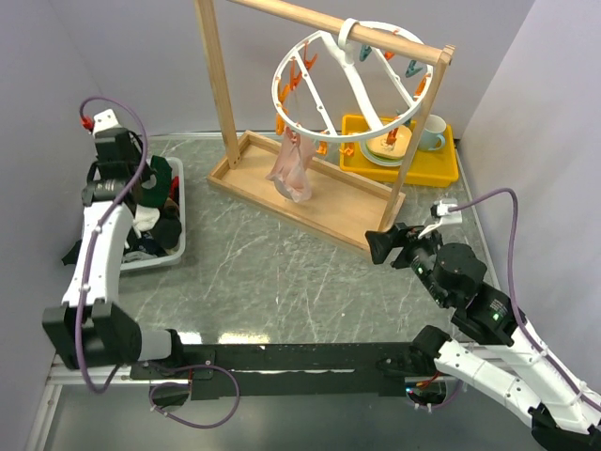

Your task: Remove the socks clipped to the hanger

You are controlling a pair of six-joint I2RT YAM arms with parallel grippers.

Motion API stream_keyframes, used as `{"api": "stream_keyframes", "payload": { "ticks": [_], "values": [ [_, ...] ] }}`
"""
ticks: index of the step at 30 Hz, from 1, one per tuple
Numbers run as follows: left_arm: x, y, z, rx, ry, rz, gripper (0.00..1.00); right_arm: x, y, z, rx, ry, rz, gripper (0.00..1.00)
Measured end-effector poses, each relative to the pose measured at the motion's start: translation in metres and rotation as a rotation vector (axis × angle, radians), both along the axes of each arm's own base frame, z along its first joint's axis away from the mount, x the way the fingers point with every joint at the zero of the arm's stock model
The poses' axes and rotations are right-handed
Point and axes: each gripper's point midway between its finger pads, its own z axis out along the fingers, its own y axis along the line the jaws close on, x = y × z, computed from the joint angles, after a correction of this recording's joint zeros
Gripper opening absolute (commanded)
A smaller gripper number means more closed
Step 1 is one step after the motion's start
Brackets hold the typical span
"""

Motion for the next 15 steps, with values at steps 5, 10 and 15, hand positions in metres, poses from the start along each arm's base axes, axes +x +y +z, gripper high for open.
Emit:
{"api": "stream_keyframes", "payload": {
  "ticks": [5, 10, 15],
  "values": [
    [0.024, 0.022, -0.03, -0.054, 0.064, 0.017, 0.75, -0.004, -0.002, -0.006, 0.006, 0.022, 0.0, 0.94],
    [0.021, 0.038, -0.062, -0.125, 0.12, 0.039, 0.98, -0.008, -0.007, -0.005, 0.018, 0.02, -0.008, 1.0],
    [0.003, 0.016, -0.049, -0.167, 0.034, -0.036, 0.99, -0.013, -0.013, -0.008, 0.015, 0.02, -0.013, 1.0]
  ]
}}
